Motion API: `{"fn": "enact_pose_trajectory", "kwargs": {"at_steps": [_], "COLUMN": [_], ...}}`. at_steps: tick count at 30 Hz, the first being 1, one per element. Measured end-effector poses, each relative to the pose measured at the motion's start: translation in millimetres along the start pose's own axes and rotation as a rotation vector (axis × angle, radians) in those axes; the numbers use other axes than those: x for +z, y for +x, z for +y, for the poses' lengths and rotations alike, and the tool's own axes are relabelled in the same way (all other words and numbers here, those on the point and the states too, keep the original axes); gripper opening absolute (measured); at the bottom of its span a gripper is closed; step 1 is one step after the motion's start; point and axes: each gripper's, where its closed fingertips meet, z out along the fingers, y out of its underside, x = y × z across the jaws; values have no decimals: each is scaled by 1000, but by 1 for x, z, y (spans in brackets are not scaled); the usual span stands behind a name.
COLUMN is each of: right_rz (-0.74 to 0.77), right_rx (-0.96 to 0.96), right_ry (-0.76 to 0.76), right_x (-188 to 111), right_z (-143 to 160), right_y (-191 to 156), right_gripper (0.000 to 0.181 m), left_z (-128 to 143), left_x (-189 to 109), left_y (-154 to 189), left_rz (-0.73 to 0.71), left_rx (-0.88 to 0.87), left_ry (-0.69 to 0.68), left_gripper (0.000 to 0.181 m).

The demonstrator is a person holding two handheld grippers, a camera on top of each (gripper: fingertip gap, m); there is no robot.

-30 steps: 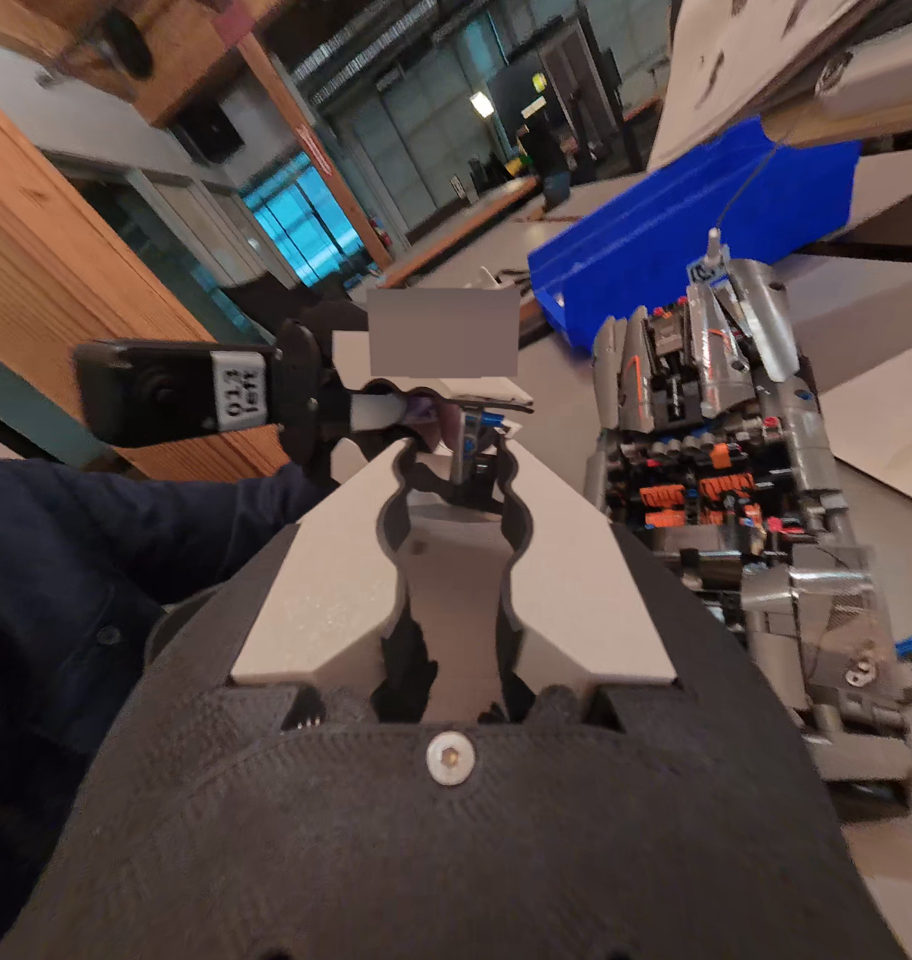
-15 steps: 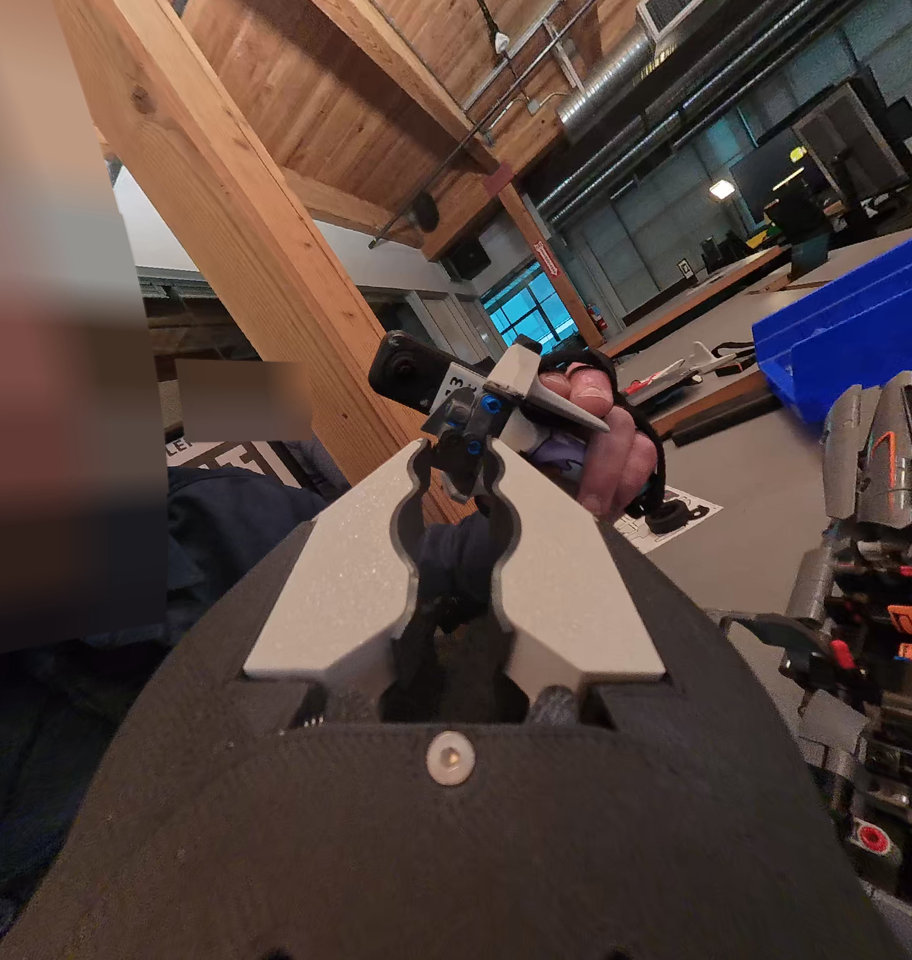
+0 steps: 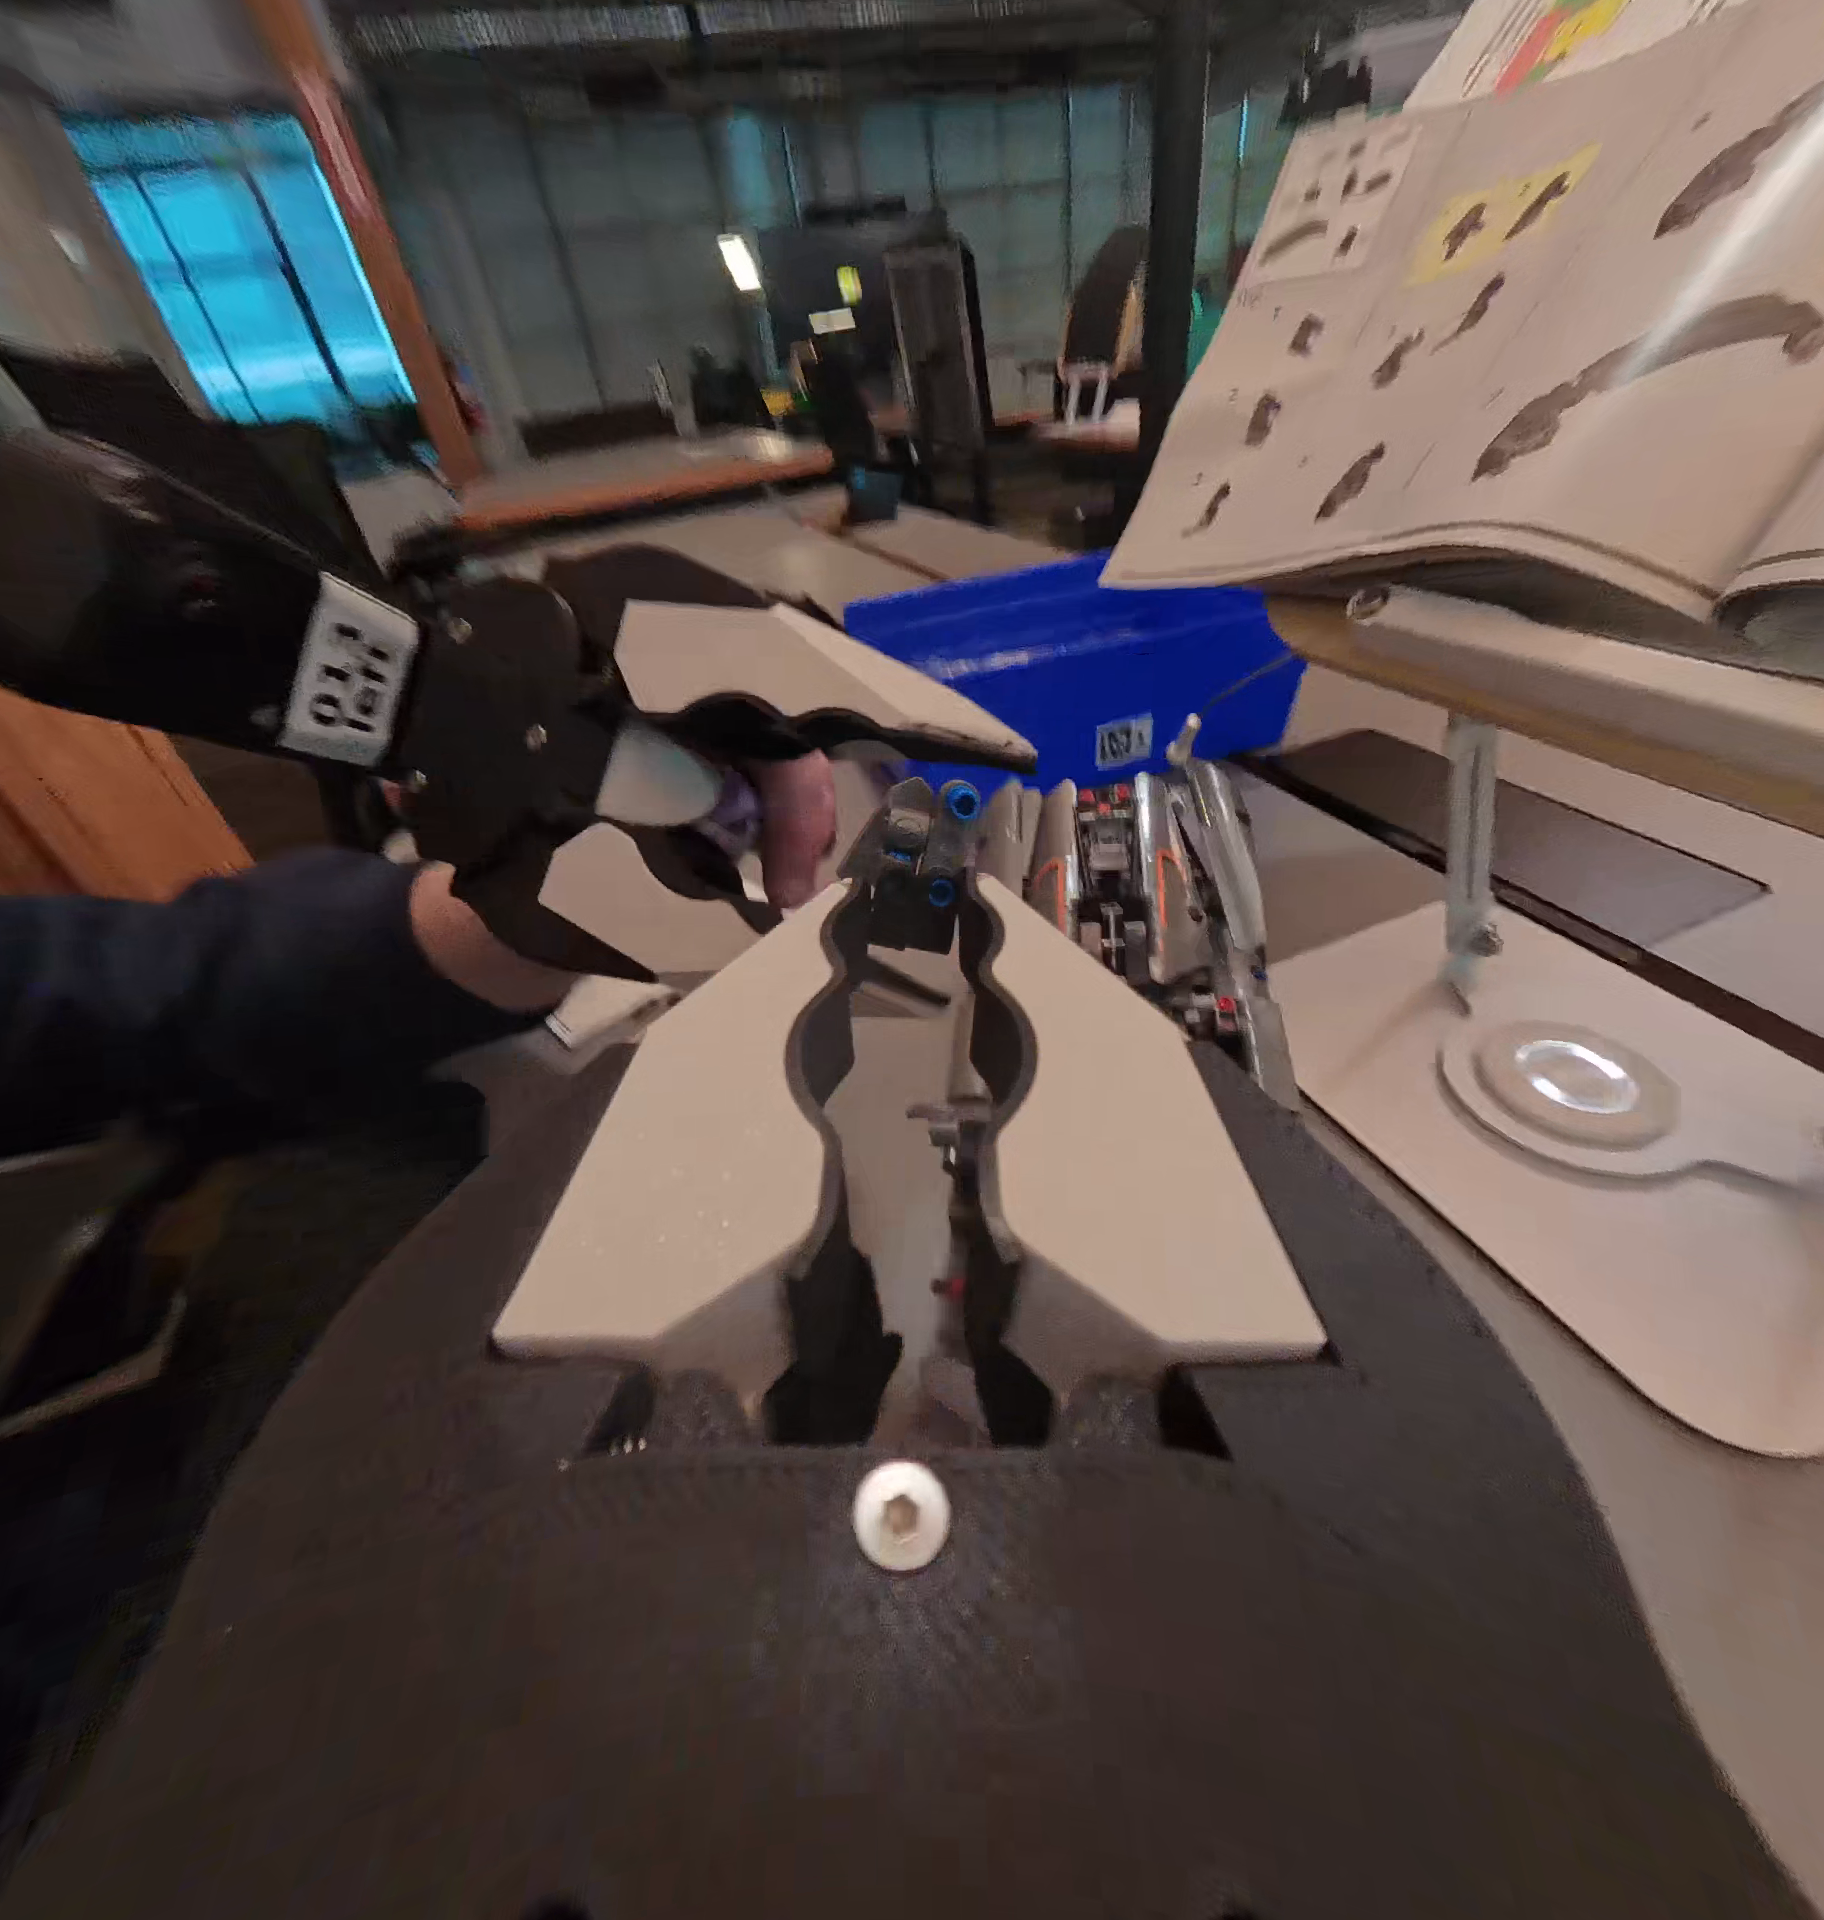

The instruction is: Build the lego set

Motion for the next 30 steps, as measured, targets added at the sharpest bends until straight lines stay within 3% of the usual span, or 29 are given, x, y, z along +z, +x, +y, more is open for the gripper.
{"fn": "enact_pose_trajectory", "kwargs": {"at_steps": [4,8,14,17,20,30], "right_rz": [79,55,-145,-296,-343,-265], "right_rx": [-96,-78,151,287,338,267], "right_ry": [-59,-22,59,125,137,137], "right_x": [7,7,6,1,-1,-1], "right_z": [7,3,2,-6,-6,-5], "right_y": [-1,-4,-10,-19,-20,-13], "right_gripper": [14,15,29,23,21,19], "left_z": [9,6,-4,-11,-13,-6], "left_x": [5,3,-1,-4,-4,-2], "left_y": [2,0,5,8,10,7], "left_rz": [-50,-46,27,66,81,45], "left_rx": [101,63,-28,-81,-94,-94], "left_ry": [-77,-43,51,108,119,70], "left_gripper": [35,34,35,34,34,34]}}
